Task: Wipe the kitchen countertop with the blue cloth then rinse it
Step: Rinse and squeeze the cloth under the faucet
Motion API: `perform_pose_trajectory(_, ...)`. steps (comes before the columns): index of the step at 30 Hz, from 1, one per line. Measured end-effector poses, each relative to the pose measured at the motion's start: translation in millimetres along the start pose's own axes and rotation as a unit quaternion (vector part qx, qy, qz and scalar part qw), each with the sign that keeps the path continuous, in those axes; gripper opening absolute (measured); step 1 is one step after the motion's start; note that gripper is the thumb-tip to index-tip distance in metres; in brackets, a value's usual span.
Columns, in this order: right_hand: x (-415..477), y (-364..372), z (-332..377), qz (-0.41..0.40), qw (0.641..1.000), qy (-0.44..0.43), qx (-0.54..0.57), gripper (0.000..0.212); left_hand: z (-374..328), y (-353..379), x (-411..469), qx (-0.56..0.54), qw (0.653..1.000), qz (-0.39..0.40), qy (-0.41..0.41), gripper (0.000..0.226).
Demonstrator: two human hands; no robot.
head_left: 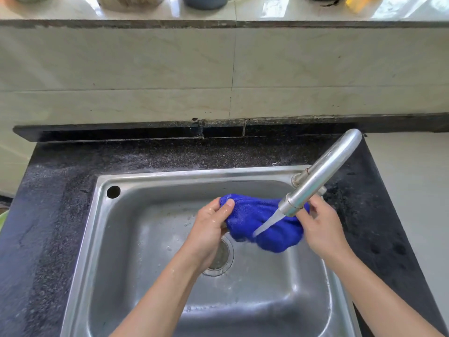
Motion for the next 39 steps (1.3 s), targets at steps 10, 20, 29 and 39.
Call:
perform_pose_trajectory(10,-32,78,13,0.21,0.852,0.222,0.425,0.018,32,7,-6,-0.187,0.968,0.012,-0.169,0.051)
perform_pose_trajectory(20,-8,54,22,0.054,0.92,0.113,0.371,0.014,37,23,-8,-0.179,0.968,0.053,-0.17,0.048)
perform_pose_trajectory(29,-20,66,29,0.168,0.981,0.043,0.082,0.024,1,-28,-3,-0.139,0.979,-0.148,-0.005,0.033)
perform_pose_trajectory(39,-15,75,39,-0.028,0.995,-0.01,0.09,0.039,20,25,-4,-0.054,0.986,-0.153,-0.029,0.031)
Point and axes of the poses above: each hand's wrist, its own x-axis towards the middle knuckle, its own y-axis out of the palm, z = x × y, the point moved 8 cm from there along x, towards the middle knuckle, and after that the axes turned 5 degrees about x, right-handed, at the moved point
